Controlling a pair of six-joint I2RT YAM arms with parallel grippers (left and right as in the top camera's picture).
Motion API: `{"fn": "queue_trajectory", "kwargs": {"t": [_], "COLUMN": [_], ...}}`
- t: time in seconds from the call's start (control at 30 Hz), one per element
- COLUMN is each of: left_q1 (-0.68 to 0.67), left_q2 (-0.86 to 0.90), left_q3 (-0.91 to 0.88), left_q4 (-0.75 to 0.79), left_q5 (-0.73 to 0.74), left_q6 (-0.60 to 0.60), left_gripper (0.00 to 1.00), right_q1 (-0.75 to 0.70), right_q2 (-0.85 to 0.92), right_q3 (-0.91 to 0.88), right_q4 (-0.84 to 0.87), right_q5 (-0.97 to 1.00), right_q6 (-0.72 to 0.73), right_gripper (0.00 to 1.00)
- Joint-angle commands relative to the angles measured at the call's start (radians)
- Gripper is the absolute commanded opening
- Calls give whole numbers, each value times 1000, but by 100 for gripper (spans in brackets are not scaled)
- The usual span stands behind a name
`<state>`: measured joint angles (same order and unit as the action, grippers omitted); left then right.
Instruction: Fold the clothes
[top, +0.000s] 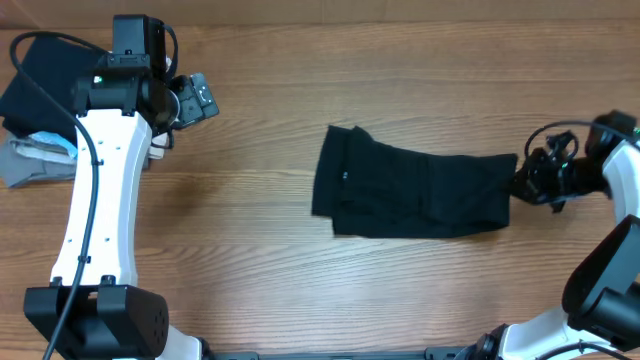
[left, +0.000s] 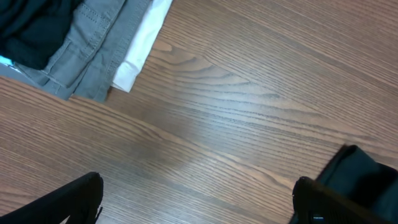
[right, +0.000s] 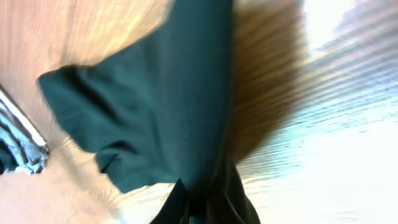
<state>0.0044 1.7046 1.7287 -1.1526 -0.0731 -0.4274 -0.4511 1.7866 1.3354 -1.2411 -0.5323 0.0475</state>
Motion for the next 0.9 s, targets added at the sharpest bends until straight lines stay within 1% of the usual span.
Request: {"fn": "queue_trajectory", "kwargs": {"t": [0.0, 0.17, 0.27, 0.33, 0.43, 0.6, 0.7, 0.87], "left_q1": [3, 3, 4, 3, 4, 3, 3, 3], "left_q2": [9, 9, 9, 9, 9, 9, 9, 9], "left_q3": [8, 8, 8, 8, 8, 8, 8, 8], "left_q4": [1, 1, 1, 1, 1, 1, 1, 1], "left_q5": [-16, -16, -16, -16, -16, -16, -16, -16], "left_q6": [-14, -14, -14, -14, -14, -14, -14, -14], "left_gripper": [100, 100, 100, 100, 100, 100, 100, 100], "right_q1": [68, 188, 286, 354, 449, 587, 643, 711], "right_q2": [-41, -77, -83, -83, -83, -83, -80, -71], "right_q3": [112, 171, 182, 184, 185, 185, 184, 184], "right_q4": [-45, -82, -79, -70, -37, 19, 63, 143], "right_q5": [0, -5, -5, -9, -10, 52, 109, 132], "right_q6": [-30, -21, -17, 18, 76, 164, 216, 273], "right_gripper": [4, 4, 4, 4, 4, 4, 4, 4]}}
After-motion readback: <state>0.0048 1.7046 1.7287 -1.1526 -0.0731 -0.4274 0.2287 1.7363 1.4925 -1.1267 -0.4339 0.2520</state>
